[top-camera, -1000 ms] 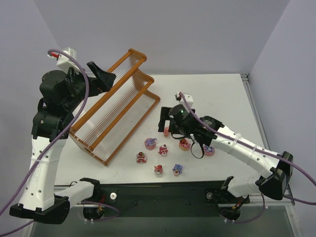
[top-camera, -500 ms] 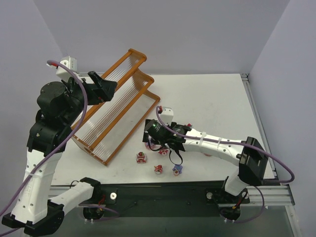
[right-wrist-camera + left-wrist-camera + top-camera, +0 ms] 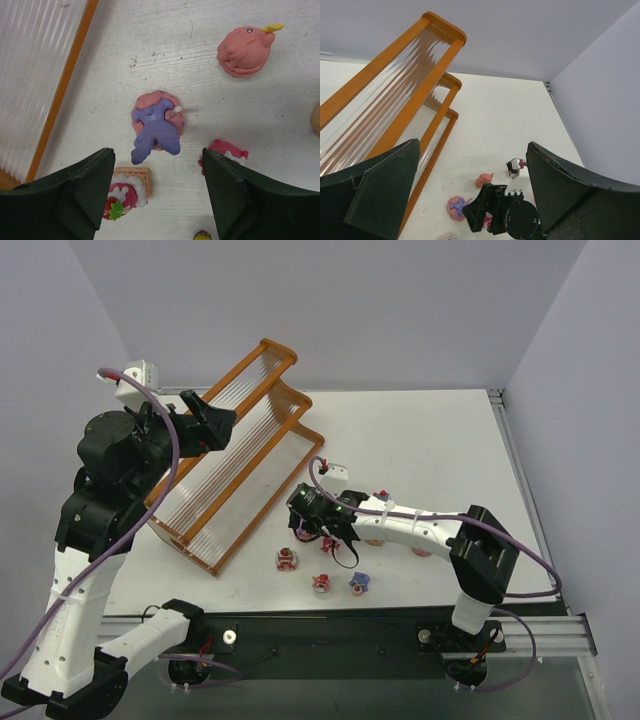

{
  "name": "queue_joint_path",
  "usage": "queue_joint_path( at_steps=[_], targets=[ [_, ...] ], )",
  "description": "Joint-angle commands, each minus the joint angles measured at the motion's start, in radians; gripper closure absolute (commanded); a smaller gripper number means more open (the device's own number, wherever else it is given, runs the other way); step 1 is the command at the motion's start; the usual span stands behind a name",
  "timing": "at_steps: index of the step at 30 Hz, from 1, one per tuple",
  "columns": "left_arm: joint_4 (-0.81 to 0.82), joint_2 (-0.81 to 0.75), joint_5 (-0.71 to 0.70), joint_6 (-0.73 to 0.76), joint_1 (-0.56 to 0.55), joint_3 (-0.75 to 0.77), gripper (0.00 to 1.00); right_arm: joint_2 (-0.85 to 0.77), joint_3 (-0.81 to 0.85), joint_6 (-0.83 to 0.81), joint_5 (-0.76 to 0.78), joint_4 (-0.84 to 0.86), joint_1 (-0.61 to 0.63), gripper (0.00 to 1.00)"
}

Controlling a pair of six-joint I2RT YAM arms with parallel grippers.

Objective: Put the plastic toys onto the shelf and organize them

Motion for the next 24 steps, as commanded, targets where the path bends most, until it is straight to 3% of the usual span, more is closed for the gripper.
queue_joint_path(
  at_steps=[1, 18, 24],
  targets=[
    [0.004, -0.006, -0.031, 0.023, -0.014, -0.005, 0.03, 0.033, 0.062, 0.029, 0.012, -0.022, -0.021, 0.32],
    [-0.017, 0.0, -0.088, 0.067, -0.051, 0.011, 0.03, 0.07, 0.085, 0.047, -0.023, -0.045, -0.015, 0.52],
    [-0.017, 0.002, -0.088, 0.066, -0.052, 0.009, 0.03, 0.076, 0.088, 0.052, -0.02, -0.051, -0.015, 0.74]
  ],
)
